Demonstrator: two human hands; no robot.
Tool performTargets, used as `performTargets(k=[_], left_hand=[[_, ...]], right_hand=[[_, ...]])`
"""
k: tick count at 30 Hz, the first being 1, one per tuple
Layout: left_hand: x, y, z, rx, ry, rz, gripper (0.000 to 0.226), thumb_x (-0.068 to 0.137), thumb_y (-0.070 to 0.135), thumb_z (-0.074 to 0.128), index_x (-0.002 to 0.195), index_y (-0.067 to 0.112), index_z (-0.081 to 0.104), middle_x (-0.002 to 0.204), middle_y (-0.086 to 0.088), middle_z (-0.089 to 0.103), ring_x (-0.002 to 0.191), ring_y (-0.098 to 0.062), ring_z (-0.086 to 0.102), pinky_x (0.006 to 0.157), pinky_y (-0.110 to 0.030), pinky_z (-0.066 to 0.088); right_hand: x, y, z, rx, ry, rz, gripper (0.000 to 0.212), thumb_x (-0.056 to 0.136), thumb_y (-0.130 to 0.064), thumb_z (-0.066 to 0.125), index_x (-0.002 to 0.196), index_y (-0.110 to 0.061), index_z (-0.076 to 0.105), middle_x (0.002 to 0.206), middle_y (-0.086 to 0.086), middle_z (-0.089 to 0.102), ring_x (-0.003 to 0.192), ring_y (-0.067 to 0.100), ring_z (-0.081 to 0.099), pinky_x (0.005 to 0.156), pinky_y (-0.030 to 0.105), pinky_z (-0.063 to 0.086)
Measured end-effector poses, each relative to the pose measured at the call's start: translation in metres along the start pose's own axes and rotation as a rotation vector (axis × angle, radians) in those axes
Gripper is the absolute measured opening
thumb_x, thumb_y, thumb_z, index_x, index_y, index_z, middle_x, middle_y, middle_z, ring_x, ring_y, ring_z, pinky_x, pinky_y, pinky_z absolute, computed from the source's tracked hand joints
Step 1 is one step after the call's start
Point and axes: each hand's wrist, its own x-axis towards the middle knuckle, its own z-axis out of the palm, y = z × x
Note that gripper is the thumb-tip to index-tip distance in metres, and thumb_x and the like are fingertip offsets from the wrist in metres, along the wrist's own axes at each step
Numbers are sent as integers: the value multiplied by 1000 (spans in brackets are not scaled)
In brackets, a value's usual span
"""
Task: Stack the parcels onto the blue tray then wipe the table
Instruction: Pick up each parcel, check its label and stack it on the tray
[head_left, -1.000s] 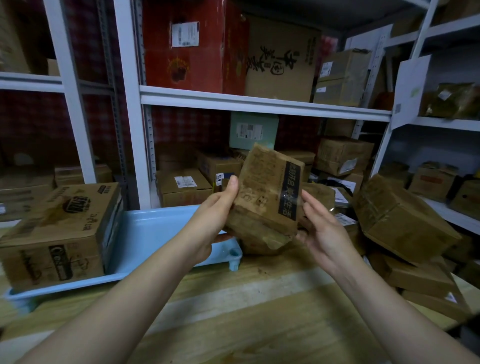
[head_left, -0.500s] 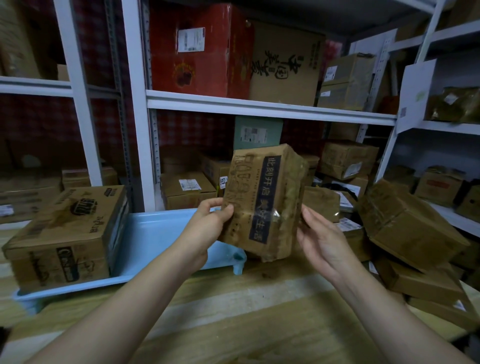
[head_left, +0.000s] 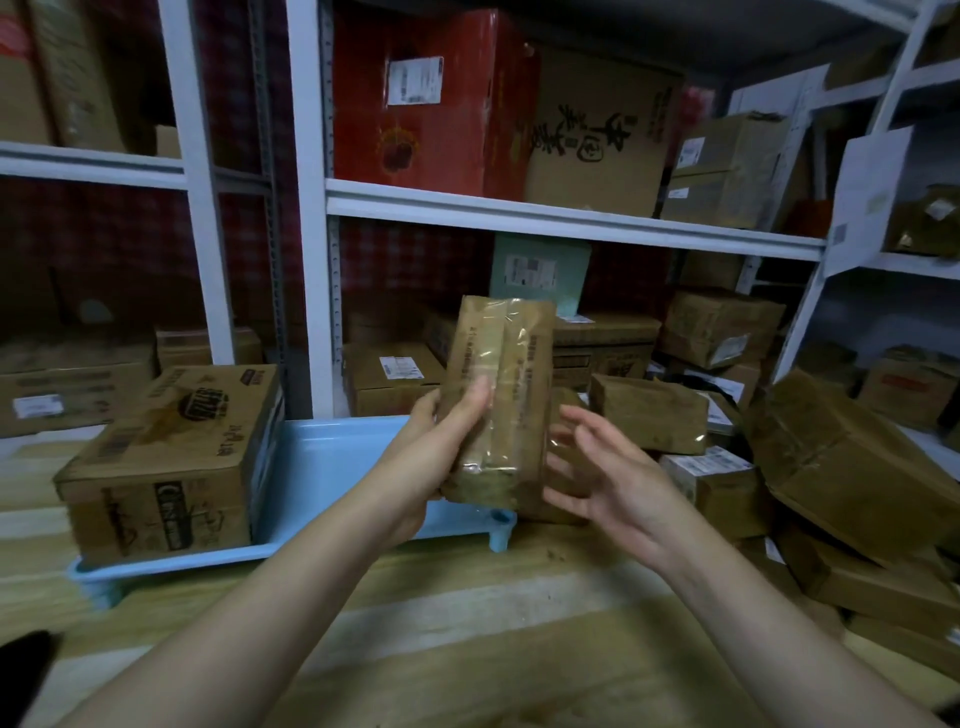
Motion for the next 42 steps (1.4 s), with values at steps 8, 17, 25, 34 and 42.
performTargets(k=[8,17,25,34,42], left_hand=[[8,-11,-35,-113,52,-33,62,81,60,64,131,27,47,116,-3,69,105,-23,67,87,-50,57],[5,-7,-61,-91,34,3,46,91,63,47,122,31,60,111,-2,73,104,-23,69,88,-52,56],[2,21,-76,-100,127,-11,55,94,66,34,116,29,67,106,-7,74,97,-24,70,70,-45,61],[16,38,-102,-115,376,152,31,100,36,50,129,24,47,121,-2,58,99,-16,60,88,-32,52],[27,22,-140,993,524,110,42,93,35,57,135,31,53,129,-4,60,117,-26,55,94,-43,52]], right_hand=[[16,8,20,181,109,26,58,77,-13,71,133,-5,57,127,19,67,120,30,63,92,49,55],[30,14,36,59,21,72,59,87,-49,57,143,-38,43,134,11,64,107,34,71,77,53,60],[45,5,56,130,-13,101,44,97,-32,58,140,-29,48,126,12,69,111,31,69,71,46,60],[60,3,76,288,174,94,23,98,-23,59,116,-12,65,118,17,72,113,31,67,90,47,58],[95,43,110,28,319,224,12,100,-22,57,110,-18,62,128,9,63,114,29,61,64,39,63]])
